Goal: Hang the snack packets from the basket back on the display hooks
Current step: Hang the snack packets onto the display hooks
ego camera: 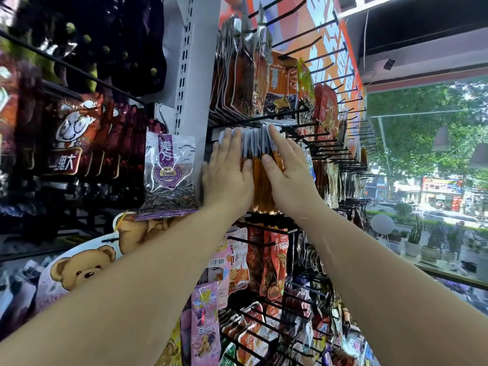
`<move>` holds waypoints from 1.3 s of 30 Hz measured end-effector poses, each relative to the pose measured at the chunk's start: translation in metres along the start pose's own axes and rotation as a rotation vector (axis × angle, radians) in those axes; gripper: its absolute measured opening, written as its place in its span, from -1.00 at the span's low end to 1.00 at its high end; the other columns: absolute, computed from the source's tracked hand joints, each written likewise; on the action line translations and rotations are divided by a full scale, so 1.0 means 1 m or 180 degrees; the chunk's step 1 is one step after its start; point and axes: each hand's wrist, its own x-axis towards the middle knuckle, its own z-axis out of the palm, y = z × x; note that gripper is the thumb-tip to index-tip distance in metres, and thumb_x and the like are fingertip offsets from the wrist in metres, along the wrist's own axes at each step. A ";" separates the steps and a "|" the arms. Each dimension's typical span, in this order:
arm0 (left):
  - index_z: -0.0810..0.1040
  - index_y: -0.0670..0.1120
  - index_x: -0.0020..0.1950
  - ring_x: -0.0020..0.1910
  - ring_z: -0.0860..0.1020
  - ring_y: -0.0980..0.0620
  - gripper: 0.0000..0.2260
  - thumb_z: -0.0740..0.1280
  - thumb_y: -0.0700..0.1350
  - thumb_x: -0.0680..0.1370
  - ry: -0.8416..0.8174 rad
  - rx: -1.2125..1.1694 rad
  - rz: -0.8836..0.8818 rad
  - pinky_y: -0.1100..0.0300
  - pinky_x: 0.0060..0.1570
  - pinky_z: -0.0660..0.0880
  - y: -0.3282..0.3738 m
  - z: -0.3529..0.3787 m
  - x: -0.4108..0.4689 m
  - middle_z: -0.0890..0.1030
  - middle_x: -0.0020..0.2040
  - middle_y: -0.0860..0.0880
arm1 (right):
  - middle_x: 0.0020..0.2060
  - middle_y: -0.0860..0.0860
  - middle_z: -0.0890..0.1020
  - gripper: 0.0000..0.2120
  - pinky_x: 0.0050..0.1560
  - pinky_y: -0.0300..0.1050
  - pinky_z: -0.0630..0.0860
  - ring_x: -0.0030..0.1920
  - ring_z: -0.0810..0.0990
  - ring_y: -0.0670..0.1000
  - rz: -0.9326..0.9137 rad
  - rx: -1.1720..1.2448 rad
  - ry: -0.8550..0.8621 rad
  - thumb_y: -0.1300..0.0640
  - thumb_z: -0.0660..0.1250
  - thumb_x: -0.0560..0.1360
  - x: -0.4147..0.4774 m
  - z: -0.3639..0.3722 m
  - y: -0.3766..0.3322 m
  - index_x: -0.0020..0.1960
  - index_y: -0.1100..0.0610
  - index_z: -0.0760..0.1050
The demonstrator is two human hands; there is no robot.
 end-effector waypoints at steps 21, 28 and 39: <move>0.61 0.24 -0.02 0.09 0.60 0.08 -0.69 0.27 -0.19 0.68 0.0035 -0.1310 0.0122 0.03 0.20 0.58 0.001 -0.033 0.053 0.63 0.01 0.17 | 0.60 0.00 0.13 -0.51 0.39 -0.22 0.03 0.59 0.06 -0.09 -0.0048 -0.0116 -0.0201 -0.02 0.11 0.74 -0.001 -0.007 0.004 0.61 -0.31 0.10; 0.69 0.14 0.19 0.03 0.57 0.24 -0.79 0.42 -0.11 0.61 -0.0168 -0.1173 0.0161 0.27 0.04 0.52 -0.002 -0.037 0.052 0.65 0.04 0.19 | 0.57 0.02 0.21 -0.51 0.43 -0.19 0.07 0.59 0.10 -0.03 -0.0058 -0.0016 -0.0132 0.00 0.13 0.74 0.001 -0.003 0.010 0.61 -0.29 0.13; 0.68 0.20 0.06 0.07 0.59 0.10 -0.84 0.50 -0.06 0.56 0.0030 -0.1205 0.0192 0.13 0.09 0.54 -0.006 -0.033 0.056 0.60 -0.03 0.25 | 0.56 -0.03 0.21 -0.53 0.41 -0.21 0.09 0.57 0.15 -0.06 -0.0048 -0.0036 -0.0088 -0.02 0.10 0.74 0.001 -0.002 0.009 0.59 -0.34 0.13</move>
